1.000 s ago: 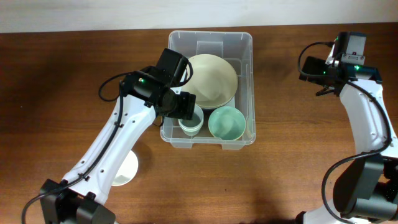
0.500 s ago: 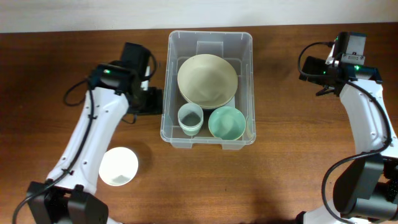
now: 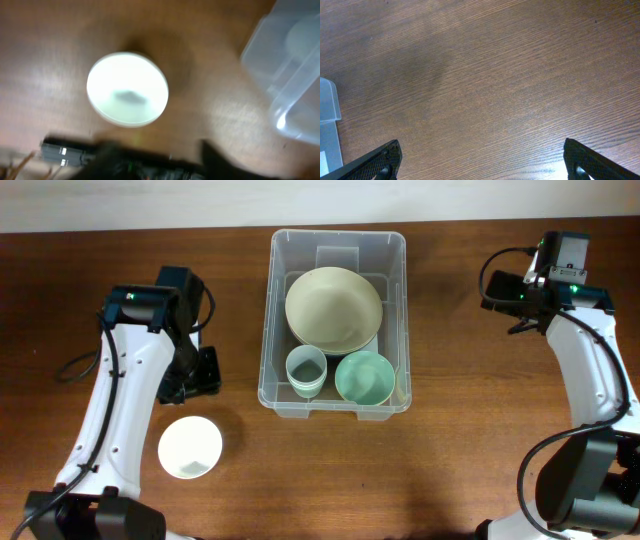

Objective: Pack container
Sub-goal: 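Release the grey cup and withdraw the left gripper left, then lower the left gripper to the white bowl rim and grasp it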

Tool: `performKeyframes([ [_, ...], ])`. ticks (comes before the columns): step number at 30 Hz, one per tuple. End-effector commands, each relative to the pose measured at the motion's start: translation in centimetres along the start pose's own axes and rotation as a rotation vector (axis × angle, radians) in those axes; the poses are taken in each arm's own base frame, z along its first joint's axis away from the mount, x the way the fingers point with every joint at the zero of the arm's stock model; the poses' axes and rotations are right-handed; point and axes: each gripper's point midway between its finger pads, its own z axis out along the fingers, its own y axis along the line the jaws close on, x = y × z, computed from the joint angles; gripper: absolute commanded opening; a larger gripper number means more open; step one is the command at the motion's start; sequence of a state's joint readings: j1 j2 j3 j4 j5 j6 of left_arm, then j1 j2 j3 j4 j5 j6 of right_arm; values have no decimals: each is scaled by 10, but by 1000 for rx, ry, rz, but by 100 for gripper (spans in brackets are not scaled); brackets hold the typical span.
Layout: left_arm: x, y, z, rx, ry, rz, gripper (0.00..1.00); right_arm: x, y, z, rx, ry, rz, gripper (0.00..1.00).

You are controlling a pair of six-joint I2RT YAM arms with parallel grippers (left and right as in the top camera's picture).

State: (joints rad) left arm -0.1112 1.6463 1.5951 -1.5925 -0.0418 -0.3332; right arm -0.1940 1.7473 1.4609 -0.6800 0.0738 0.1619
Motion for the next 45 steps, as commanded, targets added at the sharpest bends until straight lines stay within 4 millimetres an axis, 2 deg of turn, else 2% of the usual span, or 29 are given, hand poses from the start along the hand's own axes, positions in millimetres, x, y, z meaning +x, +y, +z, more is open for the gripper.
performKeyframes([
  [1, 11, 5, -3, -14, 16, -13, 5, -10, -2, -12, 5, -39, 13, 99],
  [2, 14, 6, -1, -19, 32, -12, 1, -10, -2, -12, 5, -39, 13, 99],
  [8, 31, 11, 29, -52, 125, -10, 1, -10, -2, -12, 5, -39, 13, 99],
  [17, 48, 12, 99, -67, 189, -11, 1, -10, -2, -12, 5, -39, 13, 99],
  [20, 60, 15, 119, -78, 218, -13, 1, -10, -2, -12, 5, -39, 13, 99],
  [27, 69, 15, 146, -77, 222, -93, 1, -10, -2, -12, 5, -39, 13, 99],
  [31, 64, 13, 158, -64, 185, -120, 1, -10, -2, -12, 5, -39, 13, 99],
  [39, 38, 9, 173, -41, 56, -124, 1, -10, -2, -12, 5, -39, 13, 99],
  [45, 13, 4, 176, -20, -51, -130, 1, -10, -2, -12, 5, -39, 13, 99],
])
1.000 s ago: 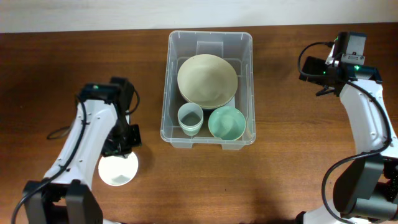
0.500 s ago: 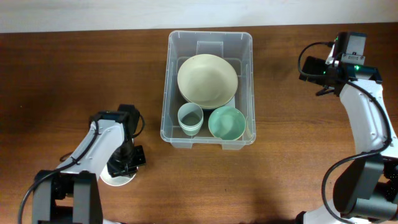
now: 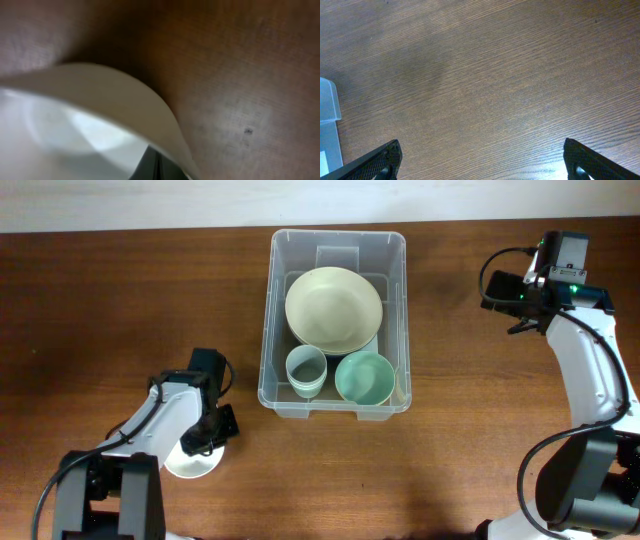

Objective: Pack container
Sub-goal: 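Lower the left gripper to the white bowl rim and grasp it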

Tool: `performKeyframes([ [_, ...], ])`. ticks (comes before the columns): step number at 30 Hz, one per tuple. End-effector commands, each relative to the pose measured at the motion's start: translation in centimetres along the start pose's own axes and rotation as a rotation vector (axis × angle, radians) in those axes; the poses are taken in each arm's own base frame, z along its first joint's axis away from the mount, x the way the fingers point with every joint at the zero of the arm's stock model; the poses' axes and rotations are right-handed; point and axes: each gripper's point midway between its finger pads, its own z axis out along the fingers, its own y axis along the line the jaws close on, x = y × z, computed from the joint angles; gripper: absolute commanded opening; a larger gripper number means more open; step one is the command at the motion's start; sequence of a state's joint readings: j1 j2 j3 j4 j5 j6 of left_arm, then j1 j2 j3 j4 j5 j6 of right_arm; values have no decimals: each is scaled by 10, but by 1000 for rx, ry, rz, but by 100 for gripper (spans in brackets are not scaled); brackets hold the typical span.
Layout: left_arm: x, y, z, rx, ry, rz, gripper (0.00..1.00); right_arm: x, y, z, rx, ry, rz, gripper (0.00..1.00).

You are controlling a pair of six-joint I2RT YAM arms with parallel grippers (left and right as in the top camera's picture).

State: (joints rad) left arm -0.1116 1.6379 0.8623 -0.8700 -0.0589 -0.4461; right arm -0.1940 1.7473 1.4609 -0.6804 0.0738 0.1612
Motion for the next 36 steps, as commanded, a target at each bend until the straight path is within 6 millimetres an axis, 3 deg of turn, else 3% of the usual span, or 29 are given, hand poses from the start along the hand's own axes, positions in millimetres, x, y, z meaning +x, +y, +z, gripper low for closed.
performKeyframes([
  [1, -13, -2, -2, 9, -68, -20, 1, -10, -2, -12, 5, -39, 14, 99],
  [9, -76, -17, -15, 62, -338, -49, 1, -10, -2, -12, 5, -39, 14, 99],
  [18, -144, 8, -55, -88, -694, -163, 0, -10, -2, -12, 5, -39, 14, 99],
  [24, -175, 2, -83, -101, -859, -81, 0, -10, -2, -12, 5, -39, 14, 99],
  [29, -184, 7, -102, -141, -932, -65, 0, -10, -2, -12, 5, -39, 13, 99],
  [36, -160, 45, -151, -297, -982, -87, 0, -10, -2, -12, 5, -39, 14, 99],
])
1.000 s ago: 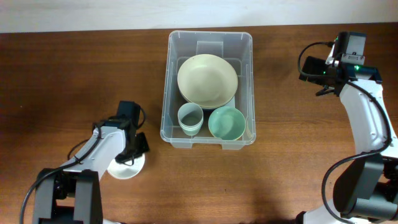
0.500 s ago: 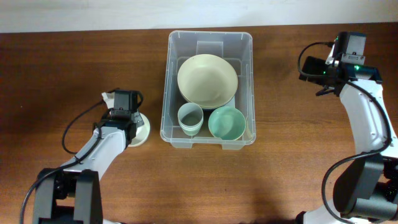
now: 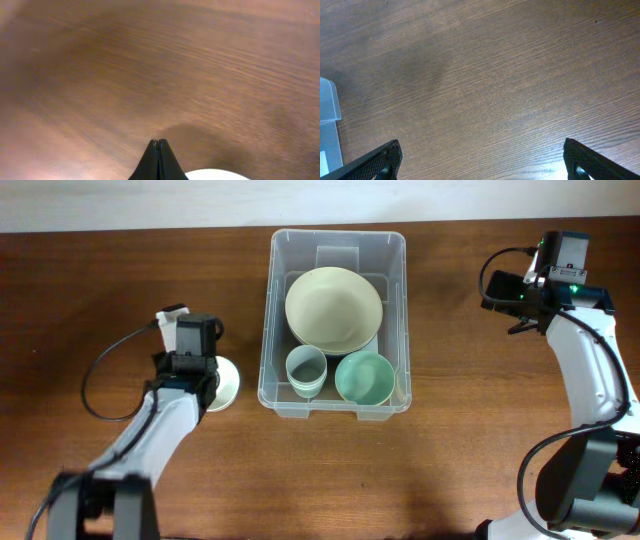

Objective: Pack container
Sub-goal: 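Lower the left gripper to the white bowl rim and grasp it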

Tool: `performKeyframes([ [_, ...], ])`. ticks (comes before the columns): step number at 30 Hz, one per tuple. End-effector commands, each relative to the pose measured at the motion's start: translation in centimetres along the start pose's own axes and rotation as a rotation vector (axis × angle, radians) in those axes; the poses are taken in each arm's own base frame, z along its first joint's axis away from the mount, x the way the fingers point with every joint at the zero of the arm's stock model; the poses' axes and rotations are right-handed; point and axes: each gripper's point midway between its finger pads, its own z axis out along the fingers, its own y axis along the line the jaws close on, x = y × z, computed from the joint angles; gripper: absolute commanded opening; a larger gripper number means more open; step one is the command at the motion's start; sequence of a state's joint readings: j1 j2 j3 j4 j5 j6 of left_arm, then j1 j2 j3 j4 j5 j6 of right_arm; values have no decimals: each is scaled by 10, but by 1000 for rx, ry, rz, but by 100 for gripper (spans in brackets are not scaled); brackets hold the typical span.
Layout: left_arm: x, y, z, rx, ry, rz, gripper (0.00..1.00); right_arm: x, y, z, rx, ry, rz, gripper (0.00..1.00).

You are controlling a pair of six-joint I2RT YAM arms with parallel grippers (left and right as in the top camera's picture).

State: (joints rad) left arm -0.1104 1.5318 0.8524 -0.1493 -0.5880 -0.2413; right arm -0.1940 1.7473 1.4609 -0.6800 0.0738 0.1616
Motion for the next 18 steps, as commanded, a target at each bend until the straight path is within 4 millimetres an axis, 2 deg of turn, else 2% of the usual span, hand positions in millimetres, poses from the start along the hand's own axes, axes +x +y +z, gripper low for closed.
performKeyframes([
  [1, -30, 32, -31, -82, -94, 38, 0, -10, -2, -12, 5, -39, 13, 99],
  [7, -35, 33, -66, 52, -101, 49, 0, -10, -2, -12, 5, -39, 13, 98],
  [10, -22, 26, -74, 164, -40, 59, 1, -10, -2, -12, 5, -39, 13, 99],
  [14, 7, 31, -70, 251, 97, 49, 5, -10, -2, -12, 5, -39, 13, 99],
  [16, 19, 36, -66, 278, 157, 26, 10, -10, -2, -12, 5, -39, 13, 99],
  [18, 24, 41, -61, 307, 193, -11, 33, -10, -2, -12, 5, -39, 13, 99],
])
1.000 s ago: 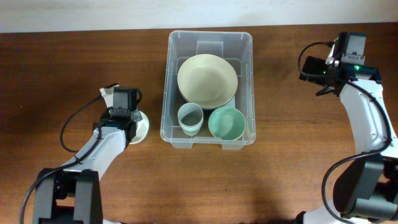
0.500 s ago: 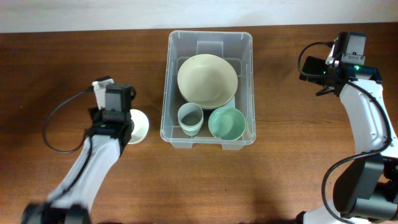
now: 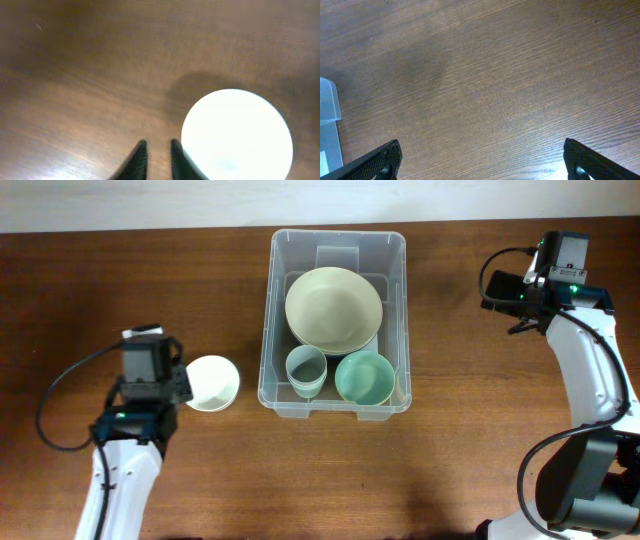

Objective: Pack container
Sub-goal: 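Lower the left gripper to the white bowl rim and grasp it, then lift the white bowl and carry it into the container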

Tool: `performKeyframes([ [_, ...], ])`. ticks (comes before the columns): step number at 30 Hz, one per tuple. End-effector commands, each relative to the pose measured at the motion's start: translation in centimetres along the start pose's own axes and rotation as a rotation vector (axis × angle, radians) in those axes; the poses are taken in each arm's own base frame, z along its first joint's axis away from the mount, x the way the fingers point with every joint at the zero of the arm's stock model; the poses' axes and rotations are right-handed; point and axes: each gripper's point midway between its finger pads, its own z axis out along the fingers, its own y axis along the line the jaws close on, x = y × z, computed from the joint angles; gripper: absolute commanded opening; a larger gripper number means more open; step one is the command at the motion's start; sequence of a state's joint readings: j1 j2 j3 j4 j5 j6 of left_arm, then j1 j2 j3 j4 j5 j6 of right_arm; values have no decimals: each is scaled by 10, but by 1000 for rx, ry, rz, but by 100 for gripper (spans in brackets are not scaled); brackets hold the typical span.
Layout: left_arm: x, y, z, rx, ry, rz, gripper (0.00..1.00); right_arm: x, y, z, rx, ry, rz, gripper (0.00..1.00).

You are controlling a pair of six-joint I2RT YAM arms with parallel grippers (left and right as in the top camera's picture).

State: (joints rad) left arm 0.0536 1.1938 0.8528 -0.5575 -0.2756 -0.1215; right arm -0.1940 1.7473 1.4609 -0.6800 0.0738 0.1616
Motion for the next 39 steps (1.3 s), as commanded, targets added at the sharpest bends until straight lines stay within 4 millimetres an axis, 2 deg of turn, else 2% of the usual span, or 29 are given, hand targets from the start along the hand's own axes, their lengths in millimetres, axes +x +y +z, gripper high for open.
performKeyframes([
  [1, 6, -9, 5, 159, 47, -62, 48, -10, -2, -12, 5, -39, 13, 99],
  [2, 7, -10, 7, 189, 57, -80, 63, -10, -2, -12, 5, -39, 13, 99],
  [4, 10, -10, 12, 250, 82, -122, 74, -10, -2, -12, 5, -39, 13, 99],
  [5, 12, -10, 14, 276, 95, -139, 78, -10, -2, -12, 5, -39, 13, 99],
  [8, 22, -12, 23, 342, 155, -186, 79, -10, -2, -12, 5, -39, 13, 99],
  [11, 36, -17, 37, 391, 229, -199, 79, -10, -2, -12, 5, -39, 13, 99],
  [15, 57, -37, 53, 500, 329, -179, 79, -10, -2, -12, 5, -39, 13, 99],
  [20, 79, -43, 72, 511, 420, -195, 79, -10, -2, -12, 5, -39, 13, 99],
  [22, 82, -44, 76, 511, 432, -197, 78, -10, -2, -12, 5, -39, 13, 99],
  [25, 80, -44, 78, 511, 422, -196, 67, -10, -2, -12, 5, -39, 13, 99],
  [29, 79, -44, 79, 511, 416, -194, 60, -10, -2, -12, 5, -39, 13, 99],
  [39, 79, -43, 79, 503, 417, -193, 55, -10, -2, -12, 5, -39, 13, 99],
])
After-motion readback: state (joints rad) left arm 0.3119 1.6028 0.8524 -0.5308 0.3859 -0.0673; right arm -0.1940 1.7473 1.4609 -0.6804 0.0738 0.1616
